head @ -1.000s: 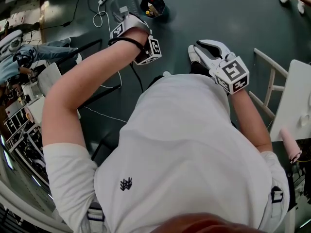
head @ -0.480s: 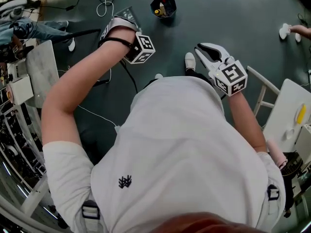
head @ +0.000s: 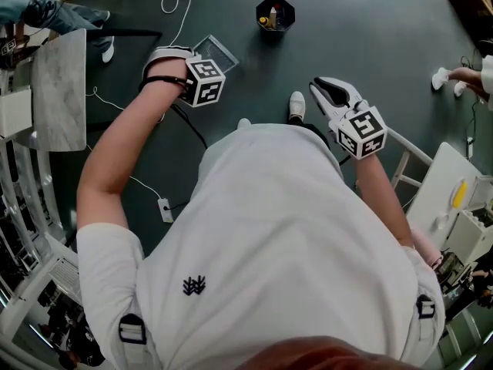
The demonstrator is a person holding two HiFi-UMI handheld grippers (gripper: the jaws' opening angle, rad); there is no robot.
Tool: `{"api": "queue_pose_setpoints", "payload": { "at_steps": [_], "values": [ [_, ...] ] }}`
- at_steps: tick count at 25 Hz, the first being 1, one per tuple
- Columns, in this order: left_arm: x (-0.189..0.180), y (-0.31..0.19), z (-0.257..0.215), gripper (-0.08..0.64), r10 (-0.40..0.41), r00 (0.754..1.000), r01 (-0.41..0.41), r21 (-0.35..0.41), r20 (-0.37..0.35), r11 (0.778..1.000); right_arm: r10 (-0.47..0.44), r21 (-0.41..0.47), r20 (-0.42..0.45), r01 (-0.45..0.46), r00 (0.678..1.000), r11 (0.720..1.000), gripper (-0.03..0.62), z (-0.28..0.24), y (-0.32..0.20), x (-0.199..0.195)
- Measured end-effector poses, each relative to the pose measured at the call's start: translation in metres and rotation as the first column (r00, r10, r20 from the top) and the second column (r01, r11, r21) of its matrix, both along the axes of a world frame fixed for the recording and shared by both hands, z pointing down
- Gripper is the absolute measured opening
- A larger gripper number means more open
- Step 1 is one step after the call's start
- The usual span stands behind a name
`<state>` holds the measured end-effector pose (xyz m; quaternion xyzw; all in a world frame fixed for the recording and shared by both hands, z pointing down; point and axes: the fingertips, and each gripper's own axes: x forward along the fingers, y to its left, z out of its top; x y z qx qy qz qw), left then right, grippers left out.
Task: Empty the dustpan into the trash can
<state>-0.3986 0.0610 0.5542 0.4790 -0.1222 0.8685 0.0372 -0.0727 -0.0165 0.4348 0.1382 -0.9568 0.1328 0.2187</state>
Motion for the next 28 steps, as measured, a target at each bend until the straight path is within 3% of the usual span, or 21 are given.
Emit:
{"api": "queue_pose_setpoints", "payload": {
  "at_steps": [5,8,11,15,21,22,25,28],
  "values": [
    [-0.025,0.062,0.018,0.055,-0.148,0.981,0.155,0.044,-0.125,0.987,-0.019,0.0,-0.025,0.019,1.0,1.0,0.055,0.0,0.046,-0.031],
    [-0.029,0.094,0.031,0.054,-0.251,0.941,0.27,0.055,-0.228,0.961,-0.02,-0.002,-0.039,0.02,0.999,1.0,0.055,0.003,0.07,-0.044],
    [-0.019,0.121,0.036,0.054,-0.354,0.855,0.397,0.04,-0.379,0.917,-0.012,-0.002,-0.042,0.012,0.999,1.0,0.055,0.005,0.094,-0.054],
    [0.002,0.147,0.026,0.055,-0.449,0.669,0.557,0.0,-0.592,0.83,0.01,0.014,-0.036,-0.01,0.999,1.0,0.054,0.004,0.12,-0.06],
    [0.013,0.167,0.009,0.055,-0.464,0.464,0.715,0.01,-0.755,0.699,0.017,0.022,-0.042,-0.016,0.999,1.0,0.048,0.002,0.144,-0.057],
    [0.015,0.172,0.008,0.055,-0.464,0.444,0.73,0.009,-0.766,0.684,0.017,0.023,-0.044,-0.016,0.999,1.0,0.046,0.001,0.148,-0.057],
    [0.013,0.185,0.004,0.055,-0.453,0.426,0.757,0.034,-0.784,0.653,0.022,0.023,-0.045,-0.021,0.999,1.0,0.04,0.001,0.156,-0.057],
    [0.019,0.194,0.005,0.055,-0.432,0.387,0.776,0.035,-0.815,0.63,0.028,0.026,-0.046,-0.027,0.999,0.999,0.039,0.001,0.161,-0.06]
  ]
}}
